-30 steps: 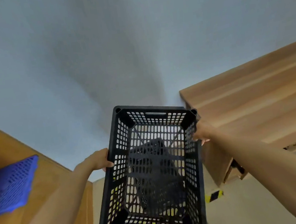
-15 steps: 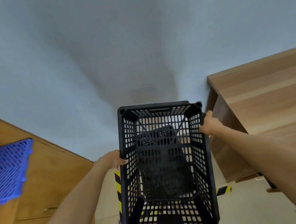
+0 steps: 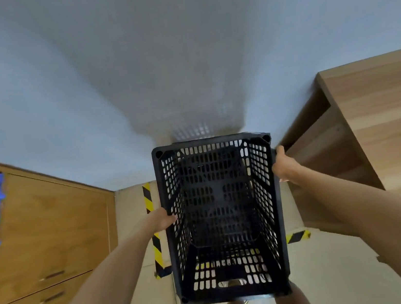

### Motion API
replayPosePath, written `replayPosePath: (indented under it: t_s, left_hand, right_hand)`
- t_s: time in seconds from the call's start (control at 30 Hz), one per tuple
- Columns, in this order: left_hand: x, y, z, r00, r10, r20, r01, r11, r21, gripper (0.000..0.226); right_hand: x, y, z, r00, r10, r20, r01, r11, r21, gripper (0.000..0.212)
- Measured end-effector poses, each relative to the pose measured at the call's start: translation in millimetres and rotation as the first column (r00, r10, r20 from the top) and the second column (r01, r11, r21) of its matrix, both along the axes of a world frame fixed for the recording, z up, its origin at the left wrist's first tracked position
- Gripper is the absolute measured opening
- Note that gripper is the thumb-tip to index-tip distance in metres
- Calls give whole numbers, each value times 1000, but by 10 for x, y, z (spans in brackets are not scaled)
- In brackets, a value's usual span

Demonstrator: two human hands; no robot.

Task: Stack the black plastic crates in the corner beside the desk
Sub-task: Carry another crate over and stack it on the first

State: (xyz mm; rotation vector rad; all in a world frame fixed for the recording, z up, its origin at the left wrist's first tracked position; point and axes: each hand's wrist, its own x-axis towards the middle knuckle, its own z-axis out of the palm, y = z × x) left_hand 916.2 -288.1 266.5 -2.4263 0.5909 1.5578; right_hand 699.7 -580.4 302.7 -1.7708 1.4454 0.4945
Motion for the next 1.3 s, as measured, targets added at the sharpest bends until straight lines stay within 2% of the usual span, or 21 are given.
replayPosePath:
  t_s: [0.1,0.2,0.27,0.33,0.37,0.43,0.57,0.7,0.87,0.97,1.1,1.3]
  left_hand:
    - [-3,-35,-177,996,42,82,-42,999,-6,67]
    - [-53,-134,-274,980,111,165,-107,994,-33,72]
    - [-40,-205,-354,967,160,200,-143,985,-94,64]
    - [32,-292,-445,951,181,252,-139,974,-176,46]
    - [77,-344,-487,943,195,270,-142,969,-203,39]
    - [128,-428,-564,930,245,274,-183,955,-235,35]
    - [72,-462,-775,899,320,300,-230,926,-299,33]
    - [89,-556,-941,899,273,341,-182,944,-276,43]
    - [83,-621,-1039,889,274,366,-200,953,-228,55]
    - [74,-569,-1083,894,229,385,-170,969,-181,69]
    - [85,-541,-1134,880,196,433,-136,977,-167,74]
    - [101,-538,-1194,863,101,495,-52,992,-113,74]
  right_hand:
    - [181,-138,-210,996,84,-16,-84,996,-16,47]
    - [416,-295,-385,996,86,-17,-86,996,17,43]
    - [528,-375,-466,998,61,-31,-59,995,78,17]
    - [617,-443,-589,996,86,-26,-82,991,109,13]
    - [648,-483,-686,996,88,-5,-88,993,76,15]
    - [686,-534,-832,997,68,32,-68,997,24,39]
    - [676,-573,-1008,997,72,35,-73,997,24,45]
    - [688,-694,-1182,995,91,37,-92,995,30,47]
    - [655,-727,-1314,996,64,61,-67,997,46,43]
    - [492,-576,-1352,994,113,-4,-112,988,108,52]
    - [288,-363,-1460,959,262,-110,-264,964,-5,44]
    - [239,-294,-1595,966,256,-30,-257,966,-15,44]
